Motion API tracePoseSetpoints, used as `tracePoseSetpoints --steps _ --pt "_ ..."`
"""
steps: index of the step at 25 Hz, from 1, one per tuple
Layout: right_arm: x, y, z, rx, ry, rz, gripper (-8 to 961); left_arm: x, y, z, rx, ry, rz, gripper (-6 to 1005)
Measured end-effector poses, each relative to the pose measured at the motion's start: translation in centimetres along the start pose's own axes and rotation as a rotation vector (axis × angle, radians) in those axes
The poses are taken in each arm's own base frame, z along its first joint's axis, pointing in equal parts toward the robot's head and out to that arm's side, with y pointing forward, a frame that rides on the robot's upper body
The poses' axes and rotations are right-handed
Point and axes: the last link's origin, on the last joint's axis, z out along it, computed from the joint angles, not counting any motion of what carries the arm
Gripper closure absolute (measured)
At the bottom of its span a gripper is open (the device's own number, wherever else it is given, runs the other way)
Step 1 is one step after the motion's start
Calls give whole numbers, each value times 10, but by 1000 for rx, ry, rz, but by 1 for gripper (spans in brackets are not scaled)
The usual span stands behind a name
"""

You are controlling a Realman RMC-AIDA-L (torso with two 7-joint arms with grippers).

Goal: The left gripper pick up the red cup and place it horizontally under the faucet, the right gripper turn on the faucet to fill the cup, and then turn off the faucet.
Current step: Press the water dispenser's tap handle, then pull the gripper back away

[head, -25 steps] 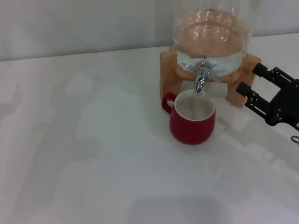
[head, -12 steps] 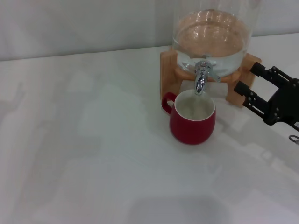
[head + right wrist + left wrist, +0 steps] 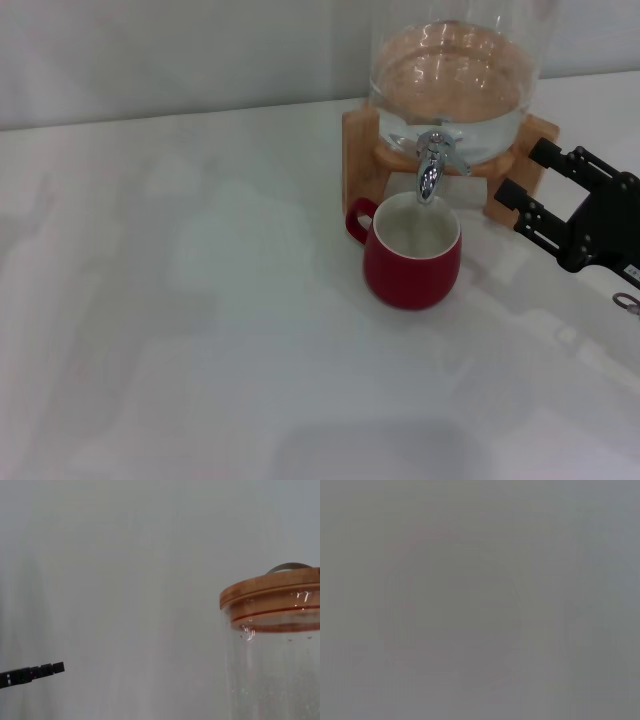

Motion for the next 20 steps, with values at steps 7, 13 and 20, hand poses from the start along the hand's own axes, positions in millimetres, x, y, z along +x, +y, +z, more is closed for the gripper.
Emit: tracePoseSetpoints --steps 7,13,20 --pt "0 0 0 -1 0 1 332 0 -1 0 0 0 2 124" --pt "0 1 0 -2 0 1 332 0 -1 0 -1 0 3 124" --pt "1 1 0 -4 2 2 332 1 0 0 -3 2 4 123"
